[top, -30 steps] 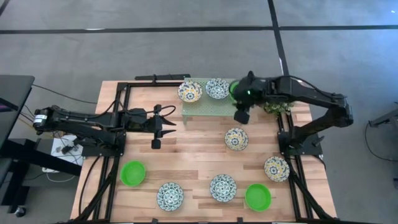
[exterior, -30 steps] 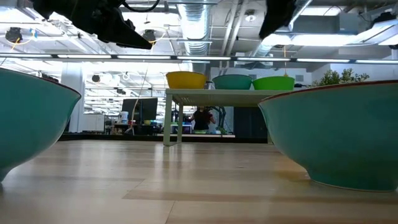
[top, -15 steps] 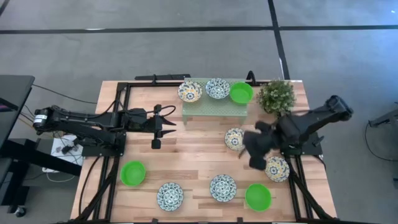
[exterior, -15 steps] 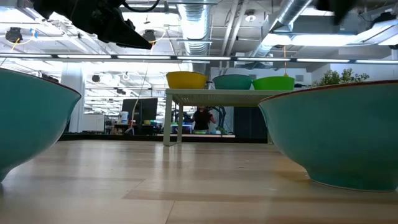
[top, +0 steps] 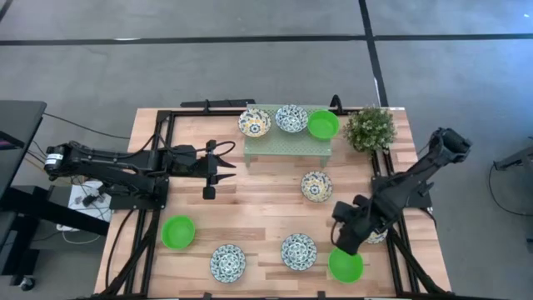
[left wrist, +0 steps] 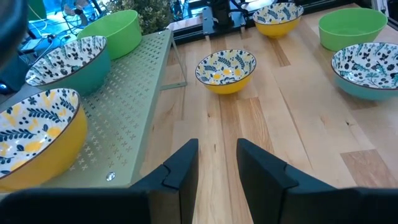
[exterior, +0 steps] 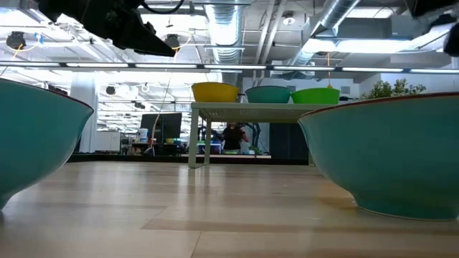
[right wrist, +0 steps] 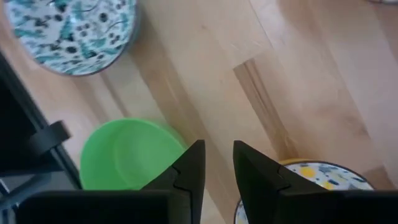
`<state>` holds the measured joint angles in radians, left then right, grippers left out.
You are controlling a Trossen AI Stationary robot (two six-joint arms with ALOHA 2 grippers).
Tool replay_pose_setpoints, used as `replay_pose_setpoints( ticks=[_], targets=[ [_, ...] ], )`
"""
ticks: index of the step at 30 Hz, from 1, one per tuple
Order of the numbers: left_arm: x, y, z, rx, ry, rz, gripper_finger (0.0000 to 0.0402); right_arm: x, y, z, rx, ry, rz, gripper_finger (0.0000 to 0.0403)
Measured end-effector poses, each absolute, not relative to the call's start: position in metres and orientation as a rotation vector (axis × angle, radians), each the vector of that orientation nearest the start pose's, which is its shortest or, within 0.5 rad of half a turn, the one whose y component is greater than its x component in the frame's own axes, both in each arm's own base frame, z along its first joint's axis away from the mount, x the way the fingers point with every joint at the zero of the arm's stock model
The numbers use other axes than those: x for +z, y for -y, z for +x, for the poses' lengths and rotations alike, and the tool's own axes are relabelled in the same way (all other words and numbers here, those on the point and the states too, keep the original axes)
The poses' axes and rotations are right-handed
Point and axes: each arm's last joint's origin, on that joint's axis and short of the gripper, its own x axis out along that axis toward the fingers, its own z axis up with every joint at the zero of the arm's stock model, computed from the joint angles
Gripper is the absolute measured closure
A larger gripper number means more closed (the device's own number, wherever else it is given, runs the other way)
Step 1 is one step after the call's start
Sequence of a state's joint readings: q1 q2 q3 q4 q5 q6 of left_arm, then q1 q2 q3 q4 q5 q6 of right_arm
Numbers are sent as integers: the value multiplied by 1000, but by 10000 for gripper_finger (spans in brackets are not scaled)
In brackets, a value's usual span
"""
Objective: Pick & Place Mini bowls
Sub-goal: Stack the right green bowl on top of the other green bowl on the shelf
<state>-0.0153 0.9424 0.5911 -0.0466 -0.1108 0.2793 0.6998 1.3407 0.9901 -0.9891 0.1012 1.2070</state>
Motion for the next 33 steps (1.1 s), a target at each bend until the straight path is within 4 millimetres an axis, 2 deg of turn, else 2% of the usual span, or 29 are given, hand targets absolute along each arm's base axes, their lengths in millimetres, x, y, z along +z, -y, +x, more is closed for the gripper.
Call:
replay_pose_setpoints(
  ticks=[7, 15, 23, 33],
  targets=[
    [252, 0, 205, 46, -404, 266, 291, 218, -149, 182, -267, -1290, 512, 291],
    [252, 0, 205, 49, -401, 248, 291, 203, -165, 190, -152, -1313, 422, 259],
    [253, 0, 205, 50, -396, 248, 291, 174, -181, 196, -85, -1519, 452, 268],
    [253, 0, 205, 50, -394, 248, 291, 168, -181, 194, -101, -1605, 443, 276]
  ],
)
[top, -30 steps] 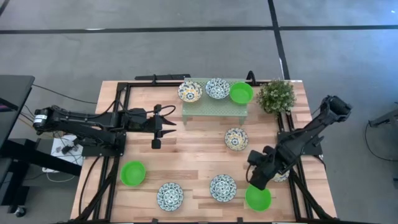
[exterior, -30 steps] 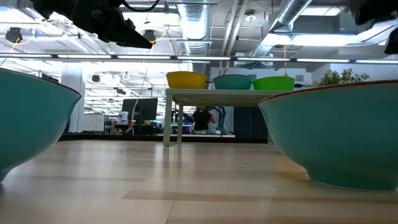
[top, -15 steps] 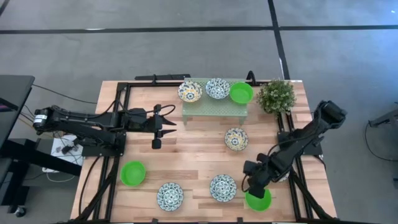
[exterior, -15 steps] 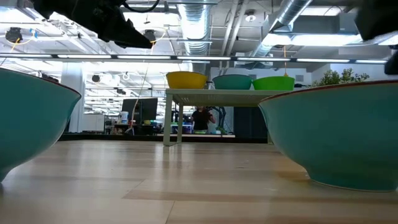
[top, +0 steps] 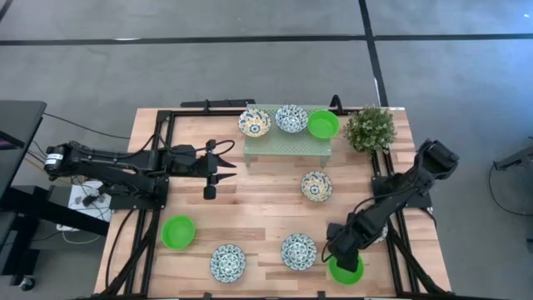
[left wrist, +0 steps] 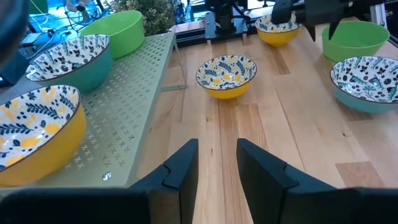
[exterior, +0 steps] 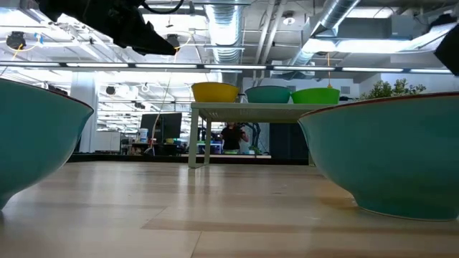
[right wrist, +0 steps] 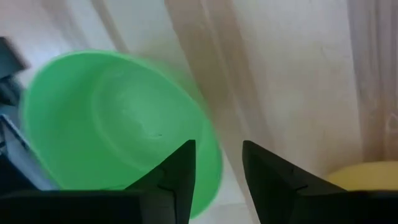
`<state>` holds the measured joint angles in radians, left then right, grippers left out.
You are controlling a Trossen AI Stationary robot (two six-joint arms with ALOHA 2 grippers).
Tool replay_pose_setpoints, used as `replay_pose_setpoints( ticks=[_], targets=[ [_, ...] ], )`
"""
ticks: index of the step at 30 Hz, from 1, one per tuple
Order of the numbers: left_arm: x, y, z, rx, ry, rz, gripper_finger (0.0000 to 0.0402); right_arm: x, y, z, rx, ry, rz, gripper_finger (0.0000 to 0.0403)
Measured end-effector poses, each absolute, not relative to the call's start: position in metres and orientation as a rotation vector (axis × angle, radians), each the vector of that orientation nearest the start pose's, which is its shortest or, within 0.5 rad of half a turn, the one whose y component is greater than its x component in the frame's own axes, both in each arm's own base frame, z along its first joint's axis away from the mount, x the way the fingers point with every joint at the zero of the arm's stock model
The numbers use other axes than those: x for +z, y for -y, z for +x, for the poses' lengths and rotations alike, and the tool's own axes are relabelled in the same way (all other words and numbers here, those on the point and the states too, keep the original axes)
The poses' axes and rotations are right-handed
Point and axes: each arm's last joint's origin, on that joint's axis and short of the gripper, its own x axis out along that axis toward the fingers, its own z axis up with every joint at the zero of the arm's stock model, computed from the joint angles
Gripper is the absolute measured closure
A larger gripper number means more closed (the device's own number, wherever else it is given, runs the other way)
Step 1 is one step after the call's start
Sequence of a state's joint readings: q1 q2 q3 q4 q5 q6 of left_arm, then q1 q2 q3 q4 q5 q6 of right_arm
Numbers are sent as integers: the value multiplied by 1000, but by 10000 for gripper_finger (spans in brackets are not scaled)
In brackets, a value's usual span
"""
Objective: Pick & Place Mini bowls
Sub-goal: Stack the right green bowl on top of the other green bowl on the shelf
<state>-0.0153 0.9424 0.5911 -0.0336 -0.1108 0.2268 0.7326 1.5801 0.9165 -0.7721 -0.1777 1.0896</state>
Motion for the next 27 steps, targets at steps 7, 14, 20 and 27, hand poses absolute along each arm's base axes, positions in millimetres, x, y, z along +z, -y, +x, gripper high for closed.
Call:
replay_pose_setpoints(
  ticks=[7, 14, 20, 27],
  targets=[
    [253, 0, 205, 51, -390, 248, 291, 150, -183, 197, -94, -1663, 351, 319],
    [254, 0, 205, 51, -386, 248, 291, 166, -169, 205, -75, -1644, 469, 393],
    [254, 0, 205, 52, -380, 248, 291, 198, -140, 205, -101, -1565, 575, 398],
    [255, 0, 206, 53, -374, 247, 291, 242, -90, 195, -165, -1270, 422, 400]
  ],
)
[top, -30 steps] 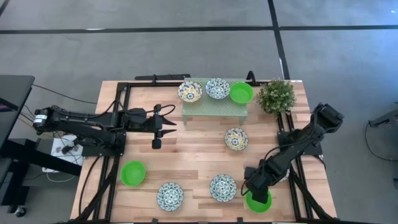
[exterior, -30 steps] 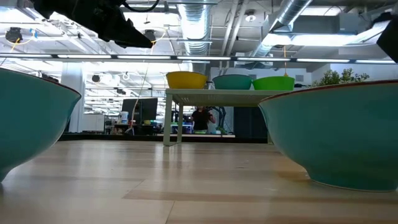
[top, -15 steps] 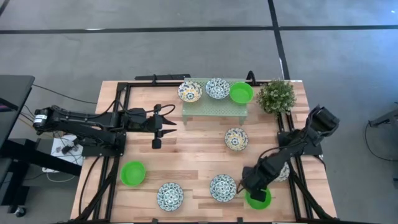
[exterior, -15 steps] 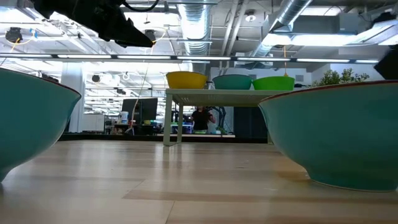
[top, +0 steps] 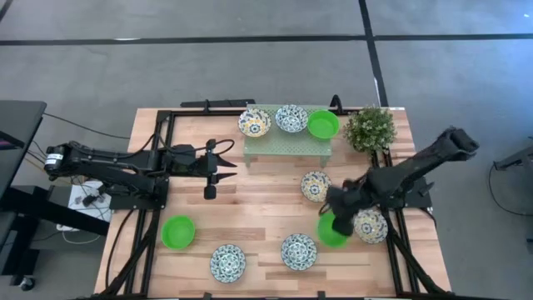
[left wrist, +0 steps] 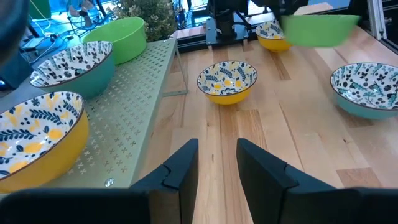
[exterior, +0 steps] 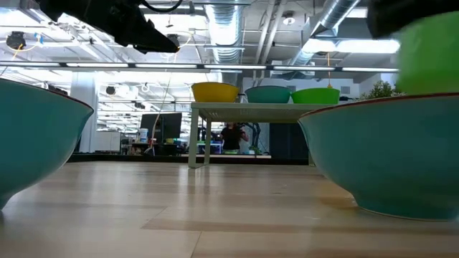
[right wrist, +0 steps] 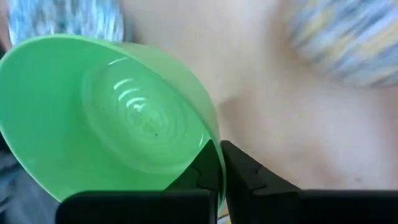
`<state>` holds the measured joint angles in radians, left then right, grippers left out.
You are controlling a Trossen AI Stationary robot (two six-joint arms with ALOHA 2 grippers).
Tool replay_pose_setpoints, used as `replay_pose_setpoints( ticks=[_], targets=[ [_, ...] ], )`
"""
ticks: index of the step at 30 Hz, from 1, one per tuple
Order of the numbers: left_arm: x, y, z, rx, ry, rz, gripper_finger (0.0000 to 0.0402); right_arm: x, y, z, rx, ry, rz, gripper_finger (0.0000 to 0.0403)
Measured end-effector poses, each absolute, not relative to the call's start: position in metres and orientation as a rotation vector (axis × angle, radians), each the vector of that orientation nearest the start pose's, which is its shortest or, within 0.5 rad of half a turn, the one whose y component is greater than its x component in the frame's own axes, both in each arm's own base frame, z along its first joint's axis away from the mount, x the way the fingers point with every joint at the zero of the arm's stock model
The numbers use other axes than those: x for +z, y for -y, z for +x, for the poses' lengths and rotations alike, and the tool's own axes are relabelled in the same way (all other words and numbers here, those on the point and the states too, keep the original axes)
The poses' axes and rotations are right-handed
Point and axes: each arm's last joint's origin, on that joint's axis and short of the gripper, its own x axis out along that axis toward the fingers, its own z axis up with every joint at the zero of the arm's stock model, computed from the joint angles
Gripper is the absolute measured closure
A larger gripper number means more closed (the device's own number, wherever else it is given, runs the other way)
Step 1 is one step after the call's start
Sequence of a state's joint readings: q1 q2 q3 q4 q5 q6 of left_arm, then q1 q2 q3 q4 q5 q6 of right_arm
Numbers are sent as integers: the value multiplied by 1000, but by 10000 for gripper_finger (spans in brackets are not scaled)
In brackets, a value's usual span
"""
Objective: Pick & Place Mini bowls
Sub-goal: Stack the right green bowl on top of the other green bowl on the shelf
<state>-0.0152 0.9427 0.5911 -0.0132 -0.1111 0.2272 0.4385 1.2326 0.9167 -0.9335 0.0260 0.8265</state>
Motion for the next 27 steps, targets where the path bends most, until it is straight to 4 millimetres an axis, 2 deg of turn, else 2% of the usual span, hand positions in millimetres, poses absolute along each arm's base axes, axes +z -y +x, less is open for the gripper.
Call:
replay_pose_setpoints(
  ticks=[3, 9, 15, 19, 27],
  targets=[
    [255, 0, 206, 53, -369, 248, 291, 265, -61, 185, -363, -1124, 392, 399],
    [256, 0, 206, 54, -361, 247, 291, 318, -9, 165, -828, -765, 449, 401],
    [256, 0, 206, 55, -357, 247, 291, 361, 33, 154, -1032, -555, 580, 399],
    [257, 0, 206, 55, -351, 247, 291, 369, 58, 153, -1111, -556, 643, 398],
    [257, 0, 206, 55, -351, 247, 291, 350, 108, 161, -1104, -772, 675, 401]
  ],
)
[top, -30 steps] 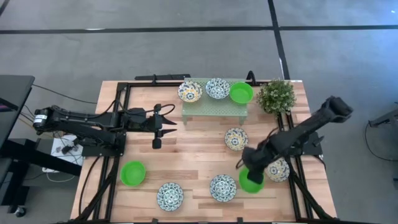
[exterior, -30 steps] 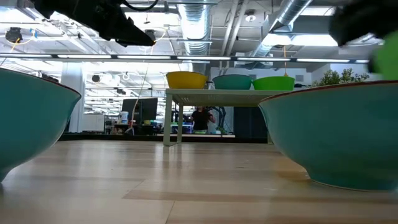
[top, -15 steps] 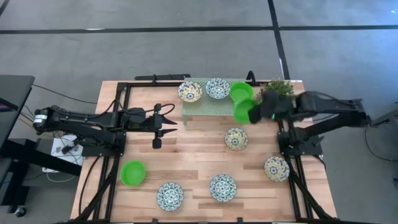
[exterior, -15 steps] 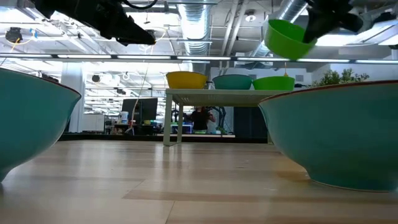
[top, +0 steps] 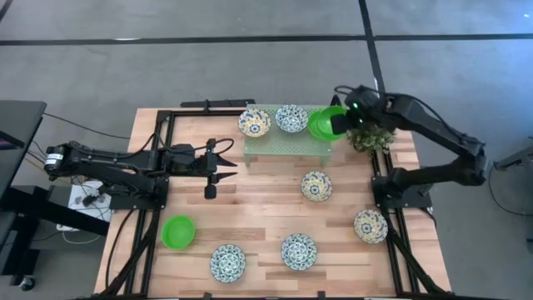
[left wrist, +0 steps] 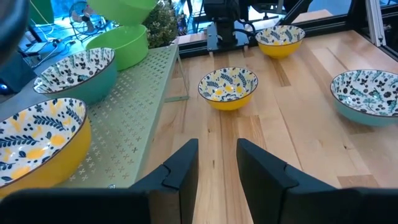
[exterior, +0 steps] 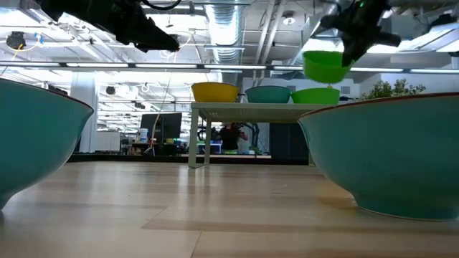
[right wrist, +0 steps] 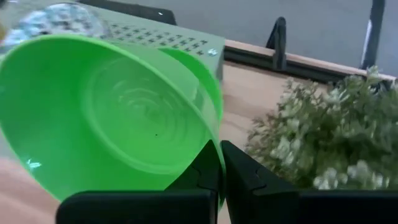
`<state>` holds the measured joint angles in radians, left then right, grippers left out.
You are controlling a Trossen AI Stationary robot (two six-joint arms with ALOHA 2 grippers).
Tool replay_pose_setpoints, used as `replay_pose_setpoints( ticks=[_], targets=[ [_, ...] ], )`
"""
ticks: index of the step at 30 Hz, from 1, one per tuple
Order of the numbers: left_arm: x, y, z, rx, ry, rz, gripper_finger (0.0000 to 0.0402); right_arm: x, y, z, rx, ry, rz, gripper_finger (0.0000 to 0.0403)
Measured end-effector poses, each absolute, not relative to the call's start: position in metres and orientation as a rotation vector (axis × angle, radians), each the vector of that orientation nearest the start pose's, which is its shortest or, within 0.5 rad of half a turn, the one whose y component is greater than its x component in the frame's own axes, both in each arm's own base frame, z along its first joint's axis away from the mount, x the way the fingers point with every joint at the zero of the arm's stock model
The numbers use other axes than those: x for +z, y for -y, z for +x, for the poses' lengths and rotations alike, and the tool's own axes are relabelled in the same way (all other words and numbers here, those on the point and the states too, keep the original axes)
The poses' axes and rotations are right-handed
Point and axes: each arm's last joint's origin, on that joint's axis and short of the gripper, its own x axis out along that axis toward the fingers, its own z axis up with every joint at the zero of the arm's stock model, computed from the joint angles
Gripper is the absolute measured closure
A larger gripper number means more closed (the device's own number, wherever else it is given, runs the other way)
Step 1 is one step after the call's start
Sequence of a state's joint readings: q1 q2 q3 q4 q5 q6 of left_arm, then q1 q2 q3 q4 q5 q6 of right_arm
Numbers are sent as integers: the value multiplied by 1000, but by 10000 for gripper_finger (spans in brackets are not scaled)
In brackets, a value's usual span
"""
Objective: Pick & Place Mini bowls
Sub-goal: Stack the right green bowl on top of the other green bowl on the shelf
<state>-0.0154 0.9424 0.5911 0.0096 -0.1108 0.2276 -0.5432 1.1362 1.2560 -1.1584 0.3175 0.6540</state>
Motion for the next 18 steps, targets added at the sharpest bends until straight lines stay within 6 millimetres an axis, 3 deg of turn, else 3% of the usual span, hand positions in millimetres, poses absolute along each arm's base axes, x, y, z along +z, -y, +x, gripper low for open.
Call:
replay_pose_setpoints(
  ticks=[8, 18],
  targets=[
    [257, 0, 206, 55, -351, 247, 291, 334, 147, 169, -1048, -824, 733, 399],
    [257, 0, 206, 56, -351, 247, 291, 323, 165, 171, -902, -889, 802, 385]
  ],
)
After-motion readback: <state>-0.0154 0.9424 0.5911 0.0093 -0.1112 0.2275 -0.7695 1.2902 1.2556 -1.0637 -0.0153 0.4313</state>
